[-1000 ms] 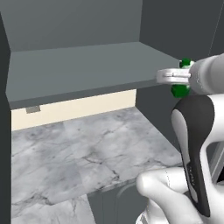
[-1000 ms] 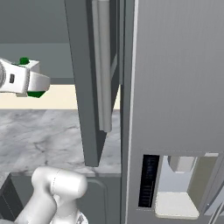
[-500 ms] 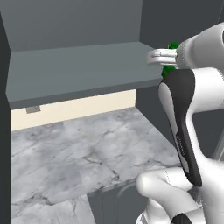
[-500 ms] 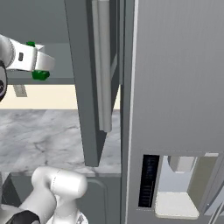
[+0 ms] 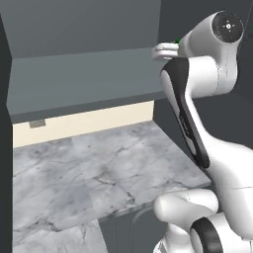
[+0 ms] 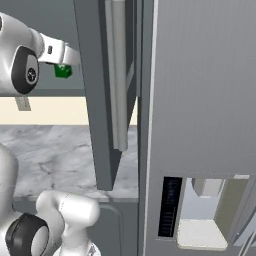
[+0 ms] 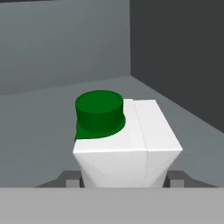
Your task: Pick the milk from the counter and place it in the open cabinet.
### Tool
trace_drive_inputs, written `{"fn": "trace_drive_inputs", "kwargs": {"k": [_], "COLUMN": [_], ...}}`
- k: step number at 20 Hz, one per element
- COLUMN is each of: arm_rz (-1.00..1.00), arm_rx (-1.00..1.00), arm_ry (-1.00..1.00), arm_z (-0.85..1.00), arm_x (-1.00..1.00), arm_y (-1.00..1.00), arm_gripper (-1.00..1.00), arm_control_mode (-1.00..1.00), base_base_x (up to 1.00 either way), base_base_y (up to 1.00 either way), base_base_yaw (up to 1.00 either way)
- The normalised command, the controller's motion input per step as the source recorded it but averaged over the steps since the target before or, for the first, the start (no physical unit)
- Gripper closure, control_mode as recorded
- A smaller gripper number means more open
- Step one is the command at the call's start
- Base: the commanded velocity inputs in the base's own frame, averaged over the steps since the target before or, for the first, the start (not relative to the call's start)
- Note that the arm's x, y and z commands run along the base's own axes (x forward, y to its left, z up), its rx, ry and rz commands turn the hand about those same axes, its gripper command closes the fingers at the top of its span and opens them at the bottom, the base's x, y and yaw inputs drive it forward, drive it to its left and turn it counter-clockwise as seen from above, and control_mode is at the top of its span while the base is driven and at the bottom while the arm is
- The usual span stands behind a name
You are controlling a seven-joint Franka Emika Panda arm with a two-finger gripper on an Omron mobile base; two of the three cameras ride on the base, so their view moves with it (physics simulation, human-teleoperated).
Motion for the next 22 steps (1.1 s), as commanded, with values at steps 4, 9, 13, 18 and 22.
{"fn": "trace_drive_inputs", "kwargs": {"k": [4, 9, 13, 18, 22], "arm_rz": [0.00, 0.00, 0.01, 0.01, 0.00], "arm_rx": [0.00, 0.00, 0.00, 0.00, 0.00], "arm_ry": [0.04, 0.00, -0.14, -0.07, 0.26], "arm_z": [0.00, 0.00, -0.06, -0.15, -0.20], "arm_x": [0.75, 0.55, 0.04, 0.00, 0.06], "arm_y": [0.03, 0.00, 0.05, 0.10, 0.02], "arm_gripper": [1.00, 1.00, 1.00, 1.00, 1.00], "arm_control_mode": [-1.00, -1.00, -1.00, -1.00, -1.00], "base_base_x": [0.00, 0.00, 0.00, 0.00, 0.00], "base_base_y": [0.00, 0.00, 0.00, 0.00, 0.00], "base_base_yaw": [0.00, 0.00, 0.00, 0.00, 0.00]}}
